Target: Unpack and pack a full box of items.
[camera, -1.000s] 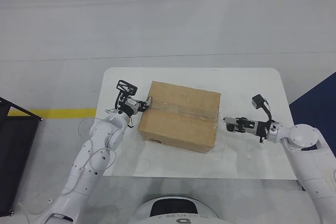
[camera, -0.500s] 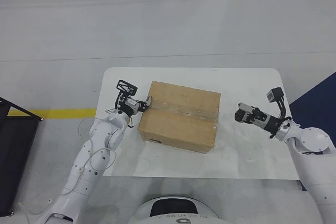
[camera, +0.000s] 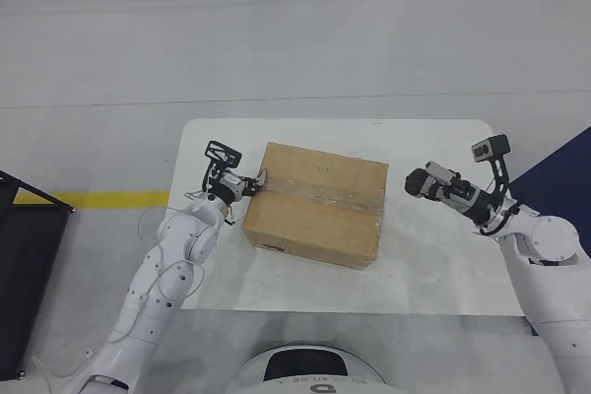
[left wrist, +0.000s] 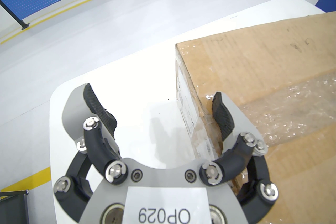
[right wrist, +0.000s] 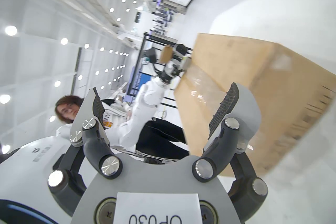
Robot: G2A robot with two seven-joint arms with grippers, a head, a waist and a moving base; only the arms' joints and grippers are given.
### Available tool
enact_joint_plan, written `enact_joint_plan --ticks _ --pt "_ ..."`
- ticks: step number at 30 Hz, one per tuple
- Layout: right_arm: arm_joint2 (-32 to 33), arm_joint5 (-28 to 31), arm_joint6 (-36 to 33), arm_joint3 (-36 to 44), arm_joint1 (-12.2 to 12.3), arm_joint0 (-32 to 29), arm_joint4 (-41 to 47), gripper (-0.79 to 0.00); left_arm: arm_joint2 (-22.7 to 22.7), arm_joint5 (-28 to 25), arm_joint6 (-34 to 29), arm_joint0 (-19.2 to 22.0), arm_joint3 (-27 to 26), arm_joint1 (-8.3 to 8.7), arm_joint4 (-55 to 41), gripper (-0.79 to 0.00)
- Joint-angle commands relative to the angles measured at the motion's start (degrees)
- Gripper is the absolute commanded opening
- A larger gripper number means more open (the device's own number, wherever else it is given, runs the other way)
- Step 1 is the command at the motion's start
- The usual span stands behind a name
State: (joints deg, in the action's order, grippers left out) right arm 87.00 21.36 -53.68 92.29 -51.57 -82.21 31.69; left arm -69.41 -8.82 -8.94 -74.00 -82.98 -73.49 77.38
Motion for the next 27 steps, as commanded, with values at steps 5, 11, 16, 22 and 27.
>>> enact_joint_plan --ticks 5,11,16,22,27 --pt "-5.8 -7.7 2.2 8.3 -0.5 3.0 -7.3 0.000 0.0 0.0 0.0 0.0 0.0 0.00 0.0 0.000" --pt "-5.8 -7.7 2.2 8.3 -0.5 3.0 -7.3 0.000 0.0 0.0 0.0 0.0 0.0 0.00 0.0 0.000" --pt "-6.9 -8.2 1.9 9.6 -0.6 3.1 -8.2 0.000 -1.3 0.2 0.5 -1.1 -0.2 0.25 0.1 0.000" --pt "-15.0 -14.9 2.8 10.9 -1.8 9.1 -12.6 0.000 -0.3 -1.8 -1.2 -0.6 -2.6 0.37 2.6 0.000" --pt "-18.7 -13.7 3.9 8.8 -2.8 11.5 -11.1 0.000 1.9 -2.0 -3.2 0.6 -3.3 0.13 4.9 0.000"
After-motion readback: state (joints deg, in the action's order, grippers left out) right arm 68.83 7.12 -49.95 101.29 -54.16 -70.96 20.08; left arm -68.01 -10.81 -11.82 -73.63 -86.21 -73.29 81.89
